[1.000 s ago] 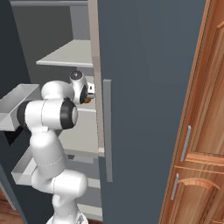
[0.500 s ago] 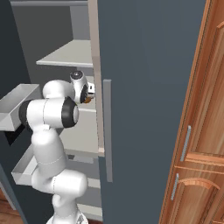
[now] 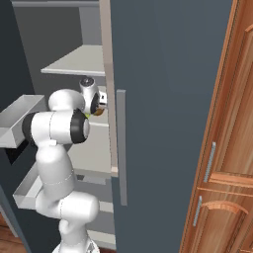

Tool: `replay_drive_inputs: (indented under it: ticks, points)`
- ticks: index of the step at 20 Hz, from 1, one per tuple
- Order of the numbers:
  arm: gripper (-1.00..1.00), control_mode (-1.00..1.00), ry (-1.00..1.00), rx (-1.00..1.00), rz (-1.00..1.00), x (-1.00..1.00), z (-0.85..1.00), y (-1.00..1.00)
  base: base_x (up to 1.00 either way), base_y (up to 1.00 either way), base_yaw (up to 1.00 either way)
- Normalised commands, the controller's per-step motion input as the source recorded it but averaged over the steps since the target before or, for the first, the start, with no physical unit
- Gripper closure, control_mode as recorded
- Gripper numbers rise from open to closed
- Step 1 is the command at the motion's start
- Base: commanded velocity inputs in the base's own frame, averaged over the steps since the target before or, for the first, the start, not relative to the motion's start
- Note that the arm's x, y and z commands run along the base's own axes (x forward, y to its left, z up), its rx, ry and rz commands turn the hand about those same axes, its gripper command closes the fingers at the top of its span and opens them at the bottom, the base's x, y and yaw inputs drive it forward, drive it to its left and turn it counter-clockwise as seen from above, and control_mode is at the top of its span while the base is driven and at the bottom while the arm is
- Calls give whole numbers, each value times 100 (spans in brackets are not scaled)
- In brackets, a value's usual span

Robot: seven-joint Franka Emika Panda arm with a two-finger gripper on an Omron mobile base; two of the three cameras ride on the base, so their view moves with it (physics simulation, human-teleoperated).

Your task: Take the corn and potato out of the freezer and place them in the tupperware container on the counter. Then put the tupperware containing the vegetables back in the freezer.

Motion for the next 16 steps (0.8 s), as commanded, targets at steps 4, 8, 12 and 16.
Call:
replay_drive_inputs:
  ticks: [4,8,12,16]
  points:
    - [100,-100,-19,0,0,-43,0,-9,0,0,0]
    - [100,-100,-14,0,0,-83,15,-31,0,0,0]
    - [100,-100,-3,1,0,-100,44,-23,0,0,0]
    - [100,-100,-5,1,0,-100,100,-1,0,0,0]
